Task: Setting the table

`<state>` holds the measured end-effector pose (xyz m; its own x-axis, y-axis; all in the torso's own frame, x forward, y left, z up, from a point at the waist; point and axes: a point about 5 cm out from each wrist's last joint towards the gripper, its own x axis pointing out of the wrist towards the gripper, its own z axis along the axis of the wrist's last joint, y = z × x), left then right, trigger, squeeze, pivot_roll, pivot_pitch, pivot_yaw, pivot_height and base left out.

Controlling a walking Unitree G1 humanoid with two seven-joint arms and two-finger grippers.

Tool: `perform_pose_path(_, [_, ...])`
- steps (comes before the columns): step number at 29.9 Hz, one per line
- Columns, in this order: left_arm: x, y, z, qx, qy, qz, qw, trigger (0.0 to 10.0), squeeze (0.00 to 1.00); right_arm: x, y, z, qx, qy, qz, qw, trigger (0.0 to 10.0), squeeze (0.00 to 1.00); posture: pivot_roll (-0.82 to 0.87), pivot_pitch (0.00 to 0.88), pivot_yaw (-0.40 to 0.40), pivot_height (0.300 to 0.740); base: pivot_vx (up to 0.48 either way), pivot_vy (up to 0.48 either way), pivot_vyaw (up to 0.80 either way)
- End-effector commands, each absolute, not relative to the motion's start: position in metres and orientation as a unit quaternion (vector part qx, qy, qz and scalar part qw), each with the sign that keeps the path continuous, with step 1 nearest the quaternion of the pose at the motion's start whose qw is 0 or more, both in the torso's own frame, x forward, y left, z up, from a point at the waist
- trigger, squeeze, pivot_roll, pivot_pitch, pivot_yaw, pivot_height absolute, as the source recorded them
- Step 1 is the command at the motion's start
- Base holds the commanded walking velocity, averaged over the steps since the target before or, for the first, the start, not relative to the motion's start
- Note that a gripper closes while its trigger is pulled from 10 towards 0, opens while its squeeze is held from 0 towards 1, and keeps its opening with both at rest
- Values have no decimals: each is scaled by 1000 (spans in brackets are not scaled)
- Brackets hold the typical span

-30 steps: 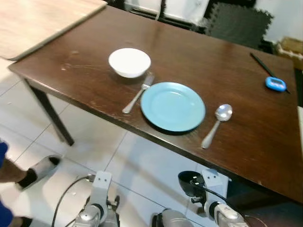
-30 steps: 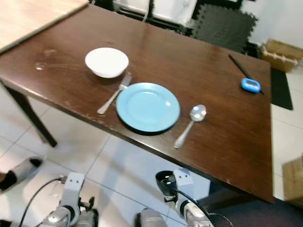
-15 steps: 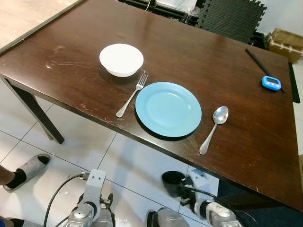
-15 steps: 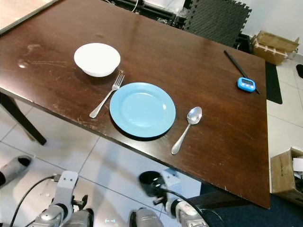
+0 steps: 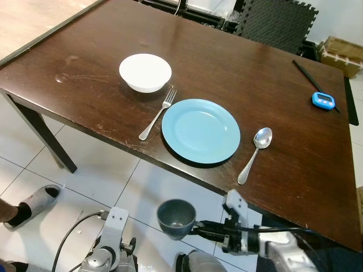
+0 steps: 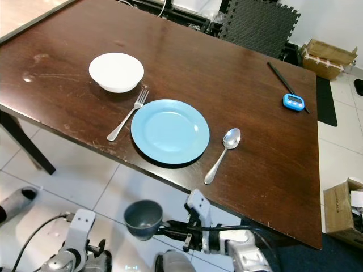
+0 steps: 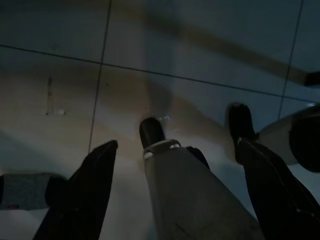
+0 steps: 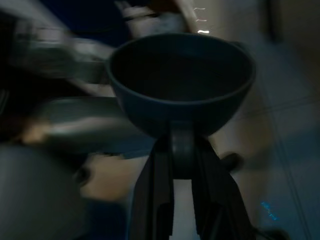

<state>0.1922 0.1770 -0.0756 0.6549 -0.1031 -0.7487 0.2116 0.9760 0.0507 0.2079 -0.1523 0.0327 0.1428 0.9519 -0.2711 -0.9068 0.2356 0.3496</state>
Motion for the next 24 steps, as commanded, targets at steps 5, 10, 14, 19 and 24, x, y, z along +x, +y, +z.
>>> perform_pose_path(5, [182, 177, -81, 65, 418, -90, 901, 10000, 0, 186, -154, 69, 87, 236, 710, 658, 10000, 0, 33, 94, -57, 740, 0, 0, 0])
perform_pose_path(10, [181, 179, -81, 65, 418, -92, 901, 10000, 0, 190, -148, 108, 144, 188, 730, 641, 10000, 0, 40, 95, -50, 740, 0, 0, 0])
perform_pose_path(14, [183, 180, -80, 66, 415, -93, 903, 10000, 0, 203, -141, 141, 189, 112, 727, 651, 10000, 0, 42, 94, -45, 740, 0, 0, 0])
perform_pose_path(19, [184, 180, -78, 65, 409, -94, 906, 10000, 0, 216, -137, 164, 207, 46, 715, 667, 10000, 0, 44, 92, -40, 740, 0, 0, 0])
perform_pose_path(24, [189, 182, -74, 58, 388, -92, 915, 10000, 0, 252, -137, 195, 220, -65, 625, 746, 10000, 0, 46, 90, -41, 740, 0, 0, 0])
